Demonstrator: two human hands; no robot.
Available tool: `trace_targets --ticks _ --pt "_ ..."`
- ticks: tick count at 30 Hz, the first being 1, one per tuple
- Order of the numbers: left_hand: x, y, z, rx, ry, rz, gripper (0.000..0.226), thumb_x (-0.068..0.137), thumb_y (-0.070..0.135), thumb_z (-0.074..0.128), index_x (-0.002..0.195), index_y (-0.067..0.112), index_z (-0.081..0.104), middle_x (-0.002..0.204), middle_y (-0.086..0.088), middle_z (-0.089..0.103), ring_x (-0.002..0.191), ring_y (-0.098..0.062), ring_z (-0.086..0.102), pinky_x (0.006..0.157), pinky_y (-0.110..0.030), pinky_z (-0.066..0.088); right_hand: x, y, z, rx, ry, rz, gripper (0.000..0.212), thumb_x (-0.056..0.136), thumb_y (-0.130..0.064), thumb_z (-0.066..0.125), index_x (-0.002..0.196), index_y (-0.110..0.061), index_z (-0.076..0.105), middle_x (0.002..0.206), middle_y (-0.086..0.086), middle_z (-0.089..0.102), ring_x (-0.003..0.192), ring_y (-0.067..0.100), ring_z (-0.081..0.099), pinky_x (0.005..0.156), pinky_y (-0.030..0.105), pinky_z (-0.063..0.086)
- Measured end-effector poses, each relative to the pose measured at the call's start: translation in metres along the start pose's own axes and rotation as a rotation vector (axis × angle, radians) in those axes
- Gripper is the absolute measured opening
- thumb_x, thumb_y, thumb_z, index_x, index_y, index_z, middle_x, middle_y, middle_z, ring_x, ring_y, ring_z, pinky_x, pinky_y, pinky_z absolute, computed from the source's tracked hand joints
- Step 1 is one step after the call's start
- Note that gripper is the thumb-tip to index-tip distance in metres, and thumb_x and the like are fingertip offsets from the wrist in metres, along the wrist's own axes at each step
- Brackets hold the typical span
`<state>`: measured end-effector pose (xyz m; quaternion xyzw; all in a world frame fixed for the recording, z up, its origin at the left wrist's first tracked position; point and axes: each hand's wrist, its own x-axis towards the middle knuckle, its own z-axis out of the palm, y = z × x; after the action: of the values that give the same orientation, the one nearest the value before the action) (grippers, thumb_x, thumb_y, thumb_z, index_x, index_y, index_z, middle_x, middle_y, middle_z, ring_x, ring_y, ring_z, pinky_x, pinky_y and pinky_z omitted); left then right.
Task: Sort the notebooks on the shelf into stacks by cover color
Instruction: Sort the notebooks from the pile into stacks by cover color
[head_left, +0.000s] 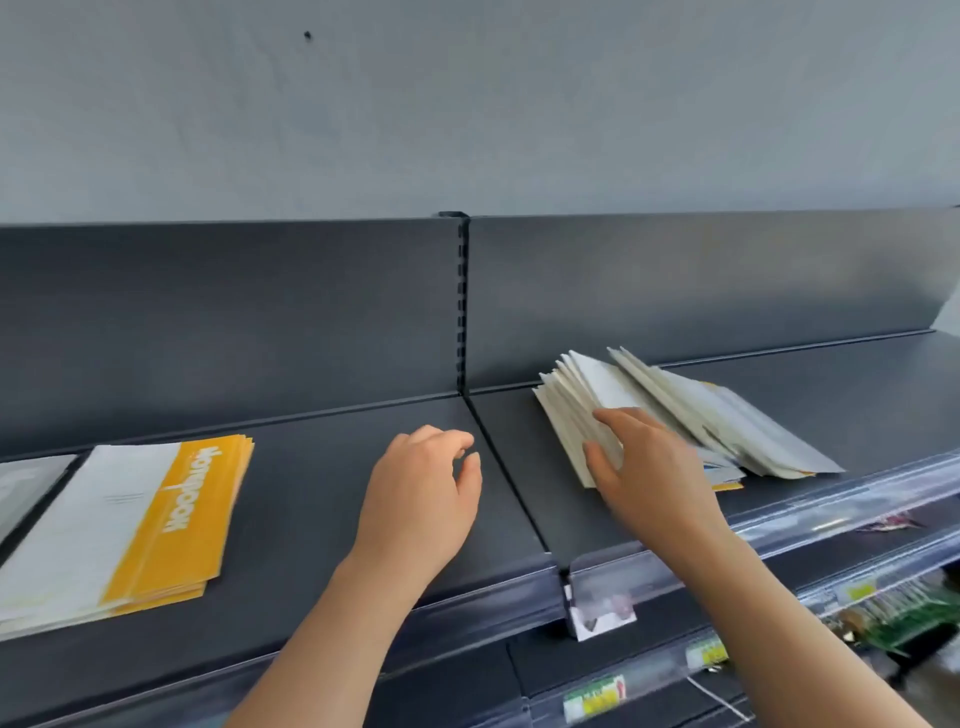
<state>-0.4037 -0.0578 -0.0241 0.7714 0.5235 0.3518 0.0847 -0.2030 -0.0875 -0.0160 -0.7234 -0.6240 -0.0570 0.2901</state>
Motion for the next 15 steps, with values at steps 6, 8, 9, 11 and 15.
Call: trace_targets --ticks 6,8,9,11,15 --pt "0.022 0.064 0.051 -0.065 0.031 -0.008 0.025 0.094 0.025 0.049 0.110 0.018 0.067 0.099 0.005 0.063 0.093 -0.017 0.054 0.080 -0.030 0.046 0.018 0.081 -0.025 -0.012 0.056 0.013 0.031 0.093 -0.026 0.051 0.120 -0.013 0.061 0.122 0.002 0.061 0.104 0.024 0.059 0.082 0.031 0.045" --pt "0.028 0.081 0.065 -0.074 0.011 -0.003 0.023 0.093 0.024 0.049 0.102 0.015 0.068 0.094 0.003 0.063 0.090 -0.018 0.054 0.079 -0.035 0.049 0.022 0.106 -0.028 -0.007 0.045 0.045 0.031 0.094 -0.023 0.049 0.121 -0.014 0.061 0.122 0.002 0.062 0.106 0.024 0.059 0.083 0.030 0.044" --pt "0.032 0.088 0.071 -0.070 -0.001 0.005 0.023 0.093 0.024 0.049 0.099 0.013 0.068 0.091 0.003 0.062 0.088 -0.018 0.054 0.077 -0.036 0.049 0.024 0.118 -0.029 0.001 0.033 0.064 0.032 0.095 -0.023 0.048 0.123 -0.014 0.060 0.124 0.001 0.061 0.108 0.023 0.058 0.085 0.030 0.044" --pt "0.040 0.101 0.083 -0.071 -0.017 0.031 0.024 0.093 0.025 0.048 0.099 0.013 0.068 0.089 0.004 0.060 0.087 -0.018 0.054 0.074 -0.033 0.048 0.030 0.141 -0.031 0.030 0.024 0.098 0.032 0.096 -0.021 0.045 0.124 -0.013 0.060 0.126 0.002 0.060 0.110 0.023 0.058 0.090 0.031 0.043" --pt "0.058 0.125 0.101 -0.114 -0.062 0.087 0.031 0.096 0.028 0.048 0.123 0.019 0.062 0.108 0.005 0.062 0.102 -0.015 0.054 0.087 -0.029 0.046 0.042 0.176 -0.033 0.010 -0.007 0.192 0.034 0.097 -0.022 0.042 0.127 -0.014 0.058 0.131 0.002 0.057 0.114 0.021 0.055 0.090 0.027 0.041"
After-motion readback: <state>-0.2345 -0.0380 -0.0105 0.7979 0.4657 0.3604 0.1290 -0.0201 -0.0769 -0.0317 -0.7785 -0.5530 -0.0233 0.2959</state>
